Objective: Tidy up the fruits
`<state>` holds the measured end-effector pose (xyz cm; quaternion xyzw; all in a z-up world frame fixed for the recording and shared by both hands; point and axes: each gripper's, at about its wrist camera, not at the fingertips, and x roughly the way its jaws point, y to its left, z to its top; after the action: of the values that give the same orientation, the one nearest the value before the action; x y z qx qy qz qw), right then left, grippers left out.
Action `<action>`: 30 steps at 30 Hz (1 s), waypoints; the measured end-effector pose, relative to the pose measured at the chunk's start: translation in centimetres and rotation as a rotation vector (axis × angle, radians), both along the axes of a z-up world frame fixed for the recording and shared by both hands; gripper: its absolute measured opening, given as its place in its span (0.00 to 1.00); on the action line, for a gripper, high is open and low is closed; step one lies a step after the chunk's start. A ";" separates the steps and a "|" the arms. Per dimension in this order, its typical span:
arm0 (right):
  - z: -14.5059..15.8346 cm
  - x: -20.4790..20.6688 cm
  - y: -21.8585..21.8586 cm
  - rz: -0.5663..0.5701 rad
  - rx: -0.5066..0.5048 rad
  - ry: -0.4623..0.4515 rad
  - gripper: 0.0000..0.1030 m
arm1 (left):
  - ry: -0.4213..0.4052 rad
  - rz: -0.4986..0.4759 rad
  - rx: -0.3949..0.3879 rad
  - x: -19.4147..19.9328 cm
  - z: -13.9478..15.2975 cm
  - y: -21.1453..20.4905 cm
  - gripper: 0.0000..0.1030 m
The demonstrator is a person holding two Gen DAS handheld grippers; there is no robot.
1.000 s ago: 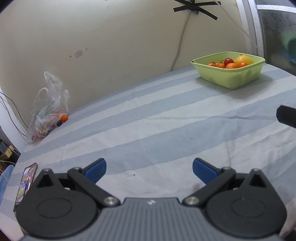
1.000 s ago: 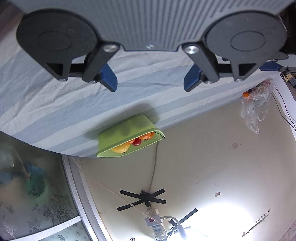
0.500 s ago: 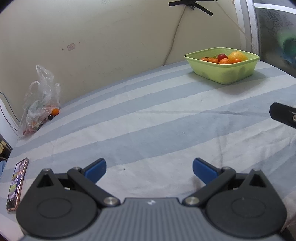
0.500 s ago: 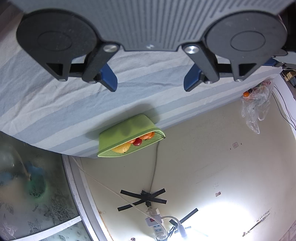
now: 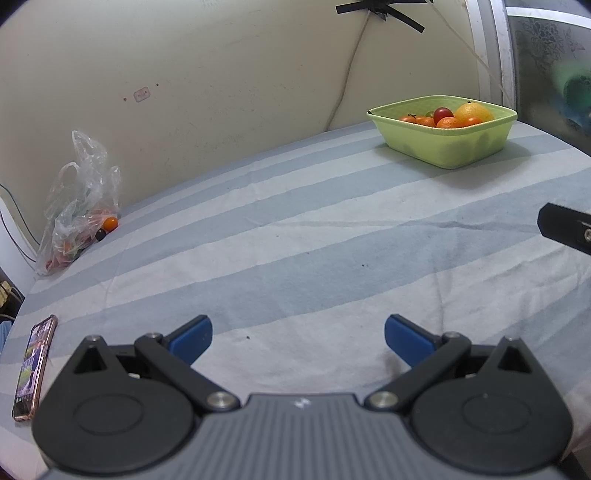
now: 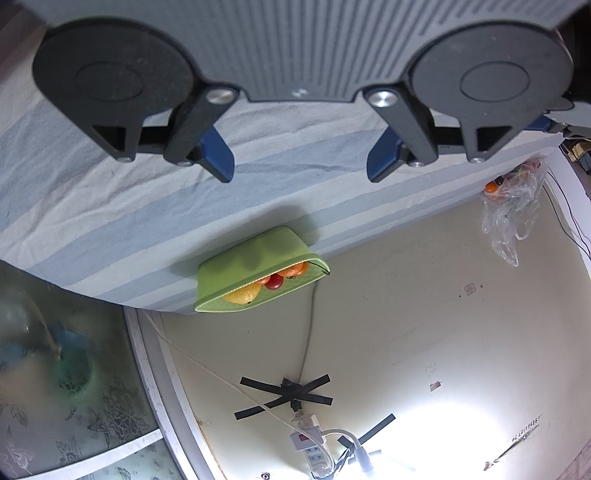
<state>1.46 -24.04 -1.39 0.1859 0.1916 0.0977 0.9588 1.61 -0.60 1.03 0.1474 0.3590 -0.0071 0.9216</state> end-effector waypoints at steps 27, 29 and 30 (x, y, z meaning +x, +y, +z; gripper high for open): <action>0.0 0.0 0.0 0.000 0.000 0.000 0.79 | -0.057 0.001 0.046 -0.3 0.2 -0.2 1.00; 0.0 0.0 0.0 -0.001 0.000 0.000 0.78 | -0.072 0.002 0.058 -0.3 0.4 -0.2 1.00; 0.0 0.0 0.0 0.000 -0.001 0.000 0.78 | -0.077 0.002 0.062 -0.3 0.4 -0.3 1.00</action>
<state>1.51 -24.04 -1.41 0.1855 0.1915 0.0977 0.9588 1.27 -0.86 1.44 0.1757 0.3233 0.0105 0.9298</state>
